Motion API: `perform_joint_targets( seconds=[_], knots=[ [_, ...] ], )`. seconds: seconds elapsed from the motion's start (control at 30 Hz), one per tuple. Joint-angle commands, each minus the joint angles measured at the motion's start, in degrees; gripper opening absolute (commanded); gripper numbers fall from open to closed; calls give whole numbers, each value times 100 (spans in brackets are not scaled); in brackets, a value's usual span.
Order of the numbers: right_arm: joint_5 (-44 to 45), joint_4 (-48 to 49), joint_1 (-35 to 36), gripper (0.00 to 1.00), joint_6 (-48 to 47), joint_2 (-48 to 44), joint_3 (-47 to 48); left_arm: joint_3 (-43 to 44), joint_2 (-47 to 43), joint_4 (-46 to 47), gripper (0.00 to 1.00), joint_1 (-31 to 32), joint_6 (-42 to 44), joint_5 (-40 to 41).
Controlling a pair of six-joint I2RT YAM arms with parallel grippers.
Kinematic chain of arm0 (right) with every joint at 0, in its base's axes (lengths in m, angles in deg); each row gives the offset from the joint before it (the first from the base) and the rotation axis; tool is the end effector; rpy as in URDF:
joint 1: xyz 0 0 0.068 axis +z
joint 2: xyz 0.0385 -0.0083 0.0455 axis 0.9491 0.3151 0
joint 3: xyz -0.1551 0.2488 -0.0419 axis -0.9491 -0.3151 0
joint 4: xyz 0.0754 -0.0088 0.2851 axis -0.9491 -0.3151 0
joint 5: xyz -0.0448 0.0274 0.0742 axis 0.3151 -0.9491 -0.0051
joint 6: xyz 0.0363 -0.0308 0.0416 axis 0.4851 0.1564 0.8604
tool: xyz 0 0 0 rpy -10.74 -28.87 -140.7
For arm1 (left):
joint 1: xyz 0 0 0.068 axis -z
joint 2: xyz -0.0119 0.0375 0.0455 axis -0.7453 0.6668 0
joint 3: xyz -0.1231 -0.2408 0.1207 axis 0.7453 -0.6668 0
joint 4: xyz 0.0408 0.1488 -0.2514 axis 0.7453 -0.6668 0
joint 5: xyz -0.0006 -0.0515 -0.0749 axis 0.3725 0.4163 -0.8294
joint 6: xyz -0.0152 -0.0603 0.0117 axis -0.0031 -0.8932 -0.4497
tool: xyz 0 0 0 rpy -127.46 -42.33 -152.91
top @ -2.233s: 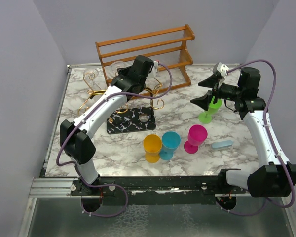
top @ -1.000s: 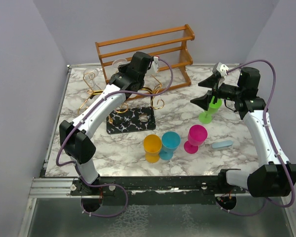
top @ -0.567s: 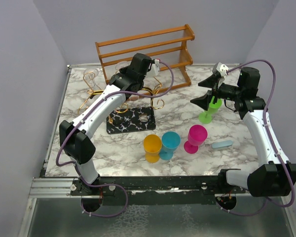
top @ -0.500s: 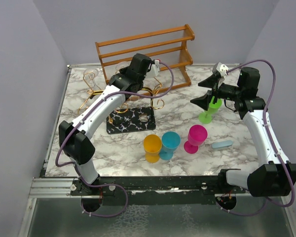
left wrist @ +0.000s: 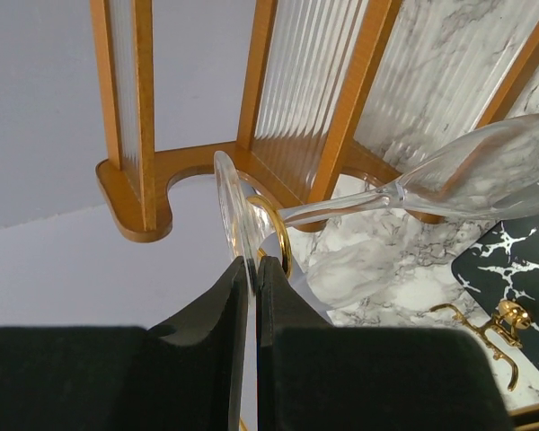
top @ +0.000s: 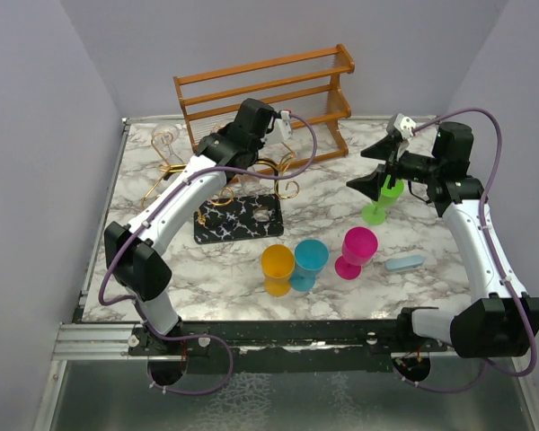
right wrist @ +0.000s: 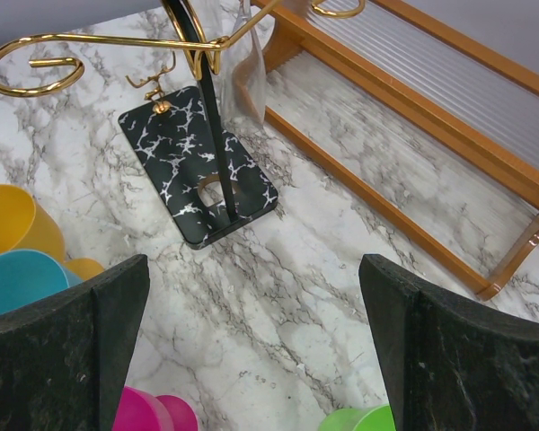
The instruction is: Place the wine glass upside down on the wine glass rack
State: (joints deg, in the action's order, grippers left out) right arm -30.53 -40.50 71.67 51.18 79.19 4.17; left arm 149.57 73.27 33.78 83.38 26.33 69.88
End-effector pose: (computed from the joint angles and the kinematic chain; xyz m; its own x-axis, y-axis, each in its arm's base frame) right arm 0.2968 0.0428 0.3859 -0.1279 -0.1709 -0.9770 -0.8921 0.4503 0.0380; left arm 0.3668 -0.2260 0.4060 -0.2530 0.9078 -0.3345 0.4239 0.4148 0.8052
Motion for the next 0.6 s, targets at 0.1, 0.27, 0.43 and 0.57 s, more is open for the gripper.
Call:
perform_joint_targets(
  seconds=[0.1,0.27,0.43,0.57],
  knots=[
    [79,134,-5,100,-28,27,-69,284,-136,-225,9,-13,-254,-225],
    [96,137,-3,100,-39,27,-82,383,-140,-295,13,-12,-354,-343],
    [105,132,-8,100,-40,34,-80,405,-166,-379,21,-11,-443,-472],
    [125,146,-5,100,-49,31,-87,384,-185,-426,27,-8,-477,-508]
  ],
)
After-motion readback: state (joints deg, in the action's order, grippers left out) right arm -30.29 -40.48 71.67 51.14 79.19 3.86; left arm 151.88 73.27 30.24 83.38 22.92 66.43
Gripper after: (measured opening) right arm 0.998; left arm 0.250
